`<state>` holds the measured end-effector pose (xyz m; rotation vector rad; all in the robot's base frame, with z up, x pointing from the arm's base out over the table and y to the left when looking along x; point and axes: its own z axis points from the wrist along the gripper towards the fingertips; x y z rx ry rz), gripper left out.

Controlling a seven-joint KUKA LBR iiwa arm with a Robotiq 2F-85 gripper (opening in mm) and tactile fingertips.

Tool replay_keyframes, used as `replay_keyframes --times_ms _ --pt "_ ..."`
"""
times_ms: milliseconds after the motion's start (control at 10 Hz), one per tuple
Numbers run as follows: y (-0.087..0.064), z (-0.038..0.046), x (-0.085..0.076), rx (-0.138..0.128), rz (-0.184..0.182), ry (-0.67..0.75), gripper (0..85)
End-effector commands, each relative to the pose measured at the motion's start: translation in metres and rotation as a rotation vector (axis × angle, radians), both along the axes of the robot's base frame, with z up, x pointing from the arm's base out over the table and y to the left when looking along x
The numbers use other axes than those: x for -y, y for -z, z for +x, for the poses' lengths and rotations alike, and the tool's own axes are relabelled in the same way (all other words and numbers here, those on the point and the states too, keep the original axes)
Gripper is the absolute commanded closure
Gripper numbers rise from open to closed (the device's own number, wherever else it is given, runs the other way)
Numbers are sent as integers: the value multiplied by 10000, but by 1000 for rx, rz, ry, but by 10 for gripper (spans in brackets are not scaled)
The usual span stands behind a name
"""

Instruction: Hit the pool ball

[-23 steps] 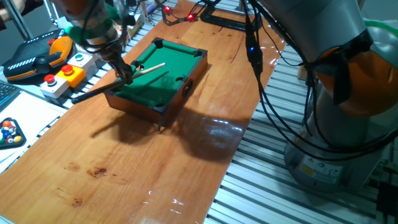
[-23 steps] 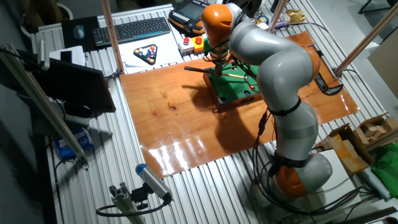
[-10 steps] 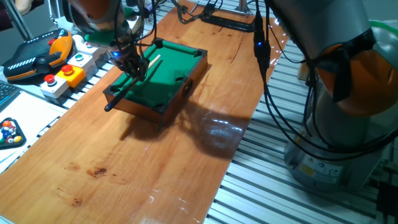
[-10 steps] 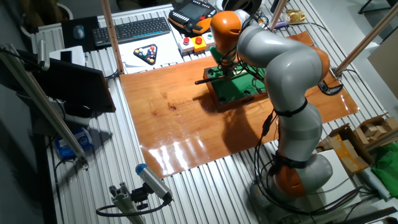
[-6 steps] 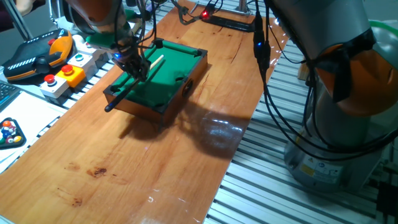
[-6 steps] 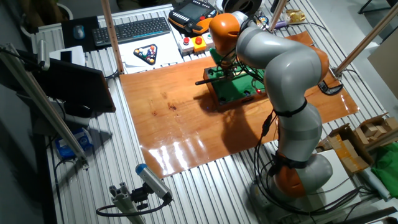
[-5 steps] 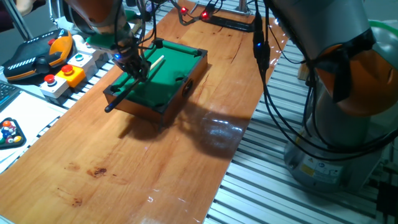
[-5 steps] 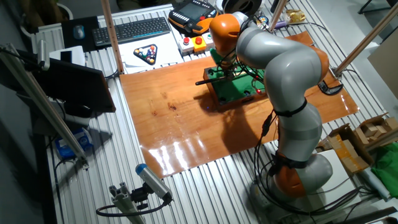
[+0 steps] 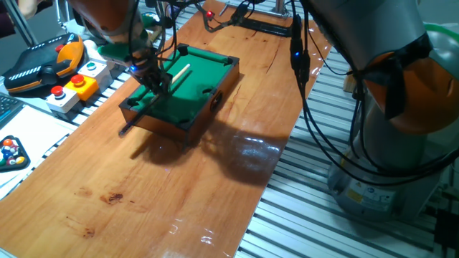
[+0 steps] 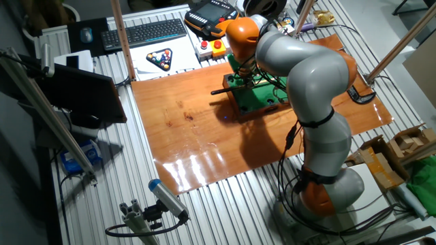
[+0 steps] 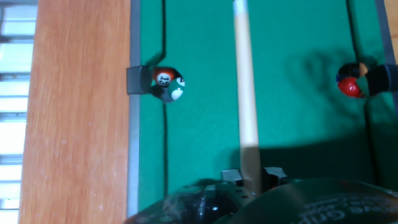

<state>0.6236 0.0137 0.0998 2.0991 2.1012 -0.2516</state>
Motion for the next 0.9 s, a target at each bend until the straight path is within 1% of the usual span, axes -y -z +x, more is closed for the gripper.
replay_keyframes --times_ms 0,100,200,300,400,500,600,700,800 --pt "7 1 -7 5 0 0 567" --pt "-2 1 -13 9 3 -8 567" --pt "-42 6 -24 10 5 -20 560" --pt "-118 18 -35 10 9 -20 560" --pt "-234 34 -40 4 23 -25 560" --pt "-379 36 -54 -7 42 -55 563" --pt "-566 -3 -104 -17 58 -127 610" --pt "-691 -53 -151 -24 65 -185 760" --pt "-794 -103 -199 -39 76 -246 843"
